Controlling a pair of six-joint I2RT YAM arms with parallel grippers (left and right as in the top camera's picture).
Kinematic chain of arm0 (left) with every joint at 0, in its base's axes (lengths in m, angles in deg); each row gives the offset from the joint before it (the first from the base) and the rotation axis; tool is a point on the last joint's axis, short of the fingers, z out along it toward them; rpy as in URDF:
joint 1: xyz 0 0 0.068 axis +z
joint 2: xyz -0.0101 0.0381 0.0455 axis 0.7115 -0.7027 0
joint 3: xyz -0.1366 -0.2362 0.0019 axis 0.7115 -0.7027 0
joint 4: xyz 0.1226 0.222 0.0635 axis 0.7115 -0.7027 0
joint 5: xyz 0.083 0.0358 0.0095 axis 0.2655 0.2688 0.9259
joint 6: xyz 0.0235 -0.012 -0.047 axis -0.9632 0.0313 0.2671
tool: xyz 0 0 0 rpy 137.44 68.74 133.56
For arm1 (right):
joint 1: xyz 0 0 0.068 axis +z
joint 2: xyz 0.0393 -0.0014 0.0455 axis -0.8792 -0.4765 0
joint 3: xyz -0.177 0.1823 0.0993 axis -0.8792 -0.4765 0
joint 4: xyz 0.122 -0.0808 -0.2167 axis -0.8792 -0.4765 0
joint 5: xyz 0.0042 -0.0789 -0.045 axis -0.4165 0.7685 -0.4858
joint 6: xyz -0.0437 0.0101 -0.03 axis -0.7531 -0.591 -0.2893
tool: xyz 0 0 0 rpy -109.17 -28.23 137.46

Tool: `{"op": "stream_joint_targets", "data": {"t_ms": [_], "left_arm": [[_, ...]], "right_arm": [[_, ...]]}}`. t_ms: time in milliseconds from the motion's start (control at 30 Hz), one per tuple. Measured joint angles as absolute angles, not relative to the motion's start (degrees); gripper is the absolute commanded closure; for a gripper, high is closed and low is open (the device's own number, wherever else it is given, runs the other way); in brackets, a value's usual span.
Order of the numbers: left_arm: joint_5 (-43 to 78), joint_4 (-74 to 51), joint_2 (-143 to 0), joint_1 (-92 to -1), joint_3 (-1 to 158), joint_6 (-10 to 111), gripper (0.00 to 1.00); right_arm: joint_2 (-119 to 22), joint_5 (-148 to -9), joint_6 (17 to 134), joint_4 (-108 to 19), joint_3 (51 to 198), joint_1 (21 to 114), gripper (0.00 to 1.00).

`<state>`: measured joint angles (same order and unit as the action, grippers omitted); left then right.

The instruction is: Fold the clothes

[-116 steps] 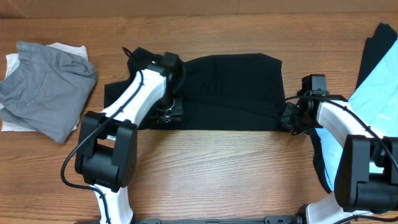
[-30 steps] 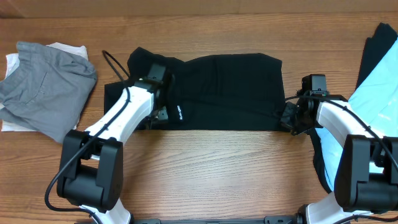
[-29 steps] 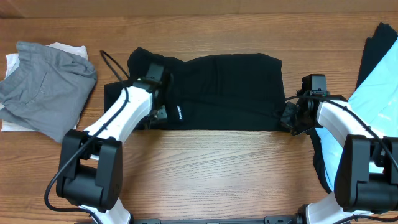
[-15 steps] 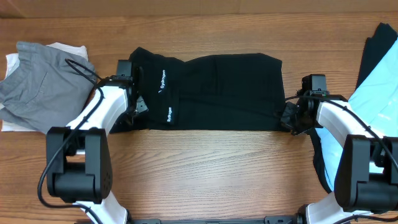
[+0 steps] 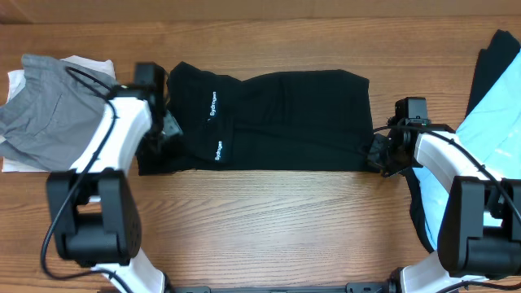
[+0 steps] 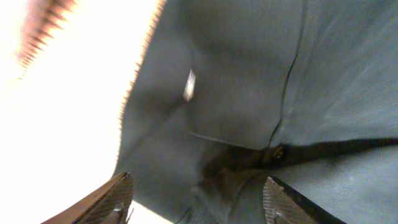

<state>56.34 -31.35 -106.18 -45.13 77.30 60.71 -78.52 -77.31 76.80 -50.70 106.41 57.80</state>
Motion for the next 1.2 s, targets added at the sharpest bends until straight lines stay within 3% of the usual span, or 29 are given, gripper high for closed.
{"op": "stream_joint_targets", "data": {"t_ms": [233, 600, 700, 1033, 1133, 1200], "left_arm": [[51.40, -42.20, -102.62, -45.10, 79.22, 60.62, 0.24], [48.06, -38.46, -102.62, -47.03, 71.86, 60.67, 0.28], [47.69, -34.90, -102.62, -48.21, 69.91, 60.45, 0.32], [49.13, -25.96, -102.62, -49.10, 65.39, 60.10, 0.68], [51.10, -23.97, -102.62, -49.10, 64.91, 60.28, 0.67], [52.32, -22.68, -102.62, -49.10, 64.16, 60.28, 0.58]], "right_arm": [[-78.52, -77.33, 76.71, -50.72, 106.41, 57.80, 0.82], [-78.52, -77.31, 76.60, -50.87, 106.43, 57.80, 0.82], [-78.52, -77.33, 76.58, -51.07, 106.45, 57.78, 0.82], [-78.63, -77.31, 76.58, -51.68, 106.71, 57.78, 0.82], [-78.63, -77.33, 76.60, -51.70, 106.71, 57.78, 0.82], [-78.63, -77.35, 76.58, -51.73, 106.73, 57.78, 0.82]]}}
